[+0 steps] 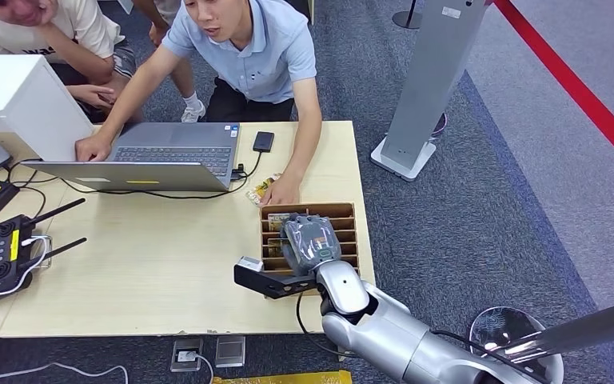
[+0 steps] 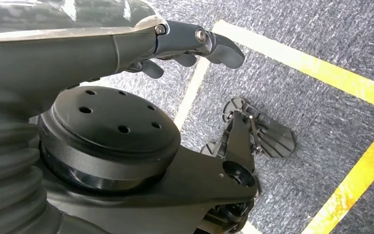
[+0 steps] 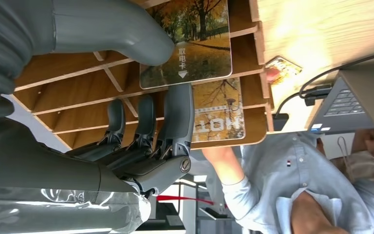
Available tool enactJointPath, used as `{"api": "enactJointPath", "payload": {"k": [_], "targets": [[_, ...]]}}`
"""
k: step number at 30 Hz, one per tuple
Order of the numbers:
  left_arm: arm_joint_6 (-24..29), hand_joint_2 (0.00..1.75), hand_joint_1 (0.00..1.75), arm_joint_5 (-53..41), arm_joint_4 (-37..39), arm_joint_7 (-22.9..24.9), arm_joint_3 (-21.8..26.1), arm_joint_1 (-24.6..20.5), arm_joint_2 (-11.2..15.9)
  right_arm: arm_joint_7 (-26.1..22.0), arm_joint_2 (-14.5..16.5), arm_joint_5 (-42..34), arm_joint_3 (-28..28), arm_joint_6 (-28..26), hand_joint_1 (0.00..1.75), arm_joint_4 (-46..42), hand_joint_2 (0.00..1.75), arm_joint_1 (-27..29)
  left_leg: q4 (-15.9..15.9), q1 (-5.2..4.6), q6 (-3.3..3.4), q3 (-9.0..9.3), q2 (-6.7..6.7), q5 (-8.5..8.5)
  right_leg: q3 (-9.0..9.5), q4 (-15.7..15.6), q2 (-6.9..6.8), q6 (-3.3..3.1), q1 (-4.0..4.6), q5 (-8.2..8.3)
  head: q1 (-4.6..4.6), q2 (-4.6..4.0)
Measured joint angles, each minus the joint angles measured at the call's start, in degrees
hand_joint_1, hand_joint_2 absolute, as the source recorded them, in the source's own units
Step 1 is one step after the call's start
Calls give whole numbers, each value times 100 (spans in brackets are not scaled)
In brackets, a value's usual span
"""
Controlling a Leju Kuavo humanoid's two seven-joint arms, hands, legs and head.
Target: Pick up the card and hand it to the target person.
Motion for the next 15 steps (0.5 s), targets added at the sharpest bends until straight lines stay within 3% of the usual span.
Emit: {"api": "enactJointPath", "payload": {"k": [6,10,12,15], "targets": [[0,175,0,42,2,3,-4,-1,6,0,-28,67,0,-7,98,-20,175,17,0,0,0,0,0,1,1,0,0,0,0,1,5,0],[0,175,0,48,2,3,-7,-2,6,-15,-36,82,0,-14,109,-36,175,26,0,0,0,0,0,1,0,0,0,0,0,1,4,0],[0,175,0,48,2,4,-9,-2,6,-25,-38,84,0,-24,123,-36,175,29,0,0,0,0,0,1,0,0,0,0,0,0,2,0],[0,175,0,48,2,5,-11,-2,7,-36,-43,88,0,-56,163,-36,175,31,0,0,0,0,0,1,0,0,0,0,0,0,0,0]]}}
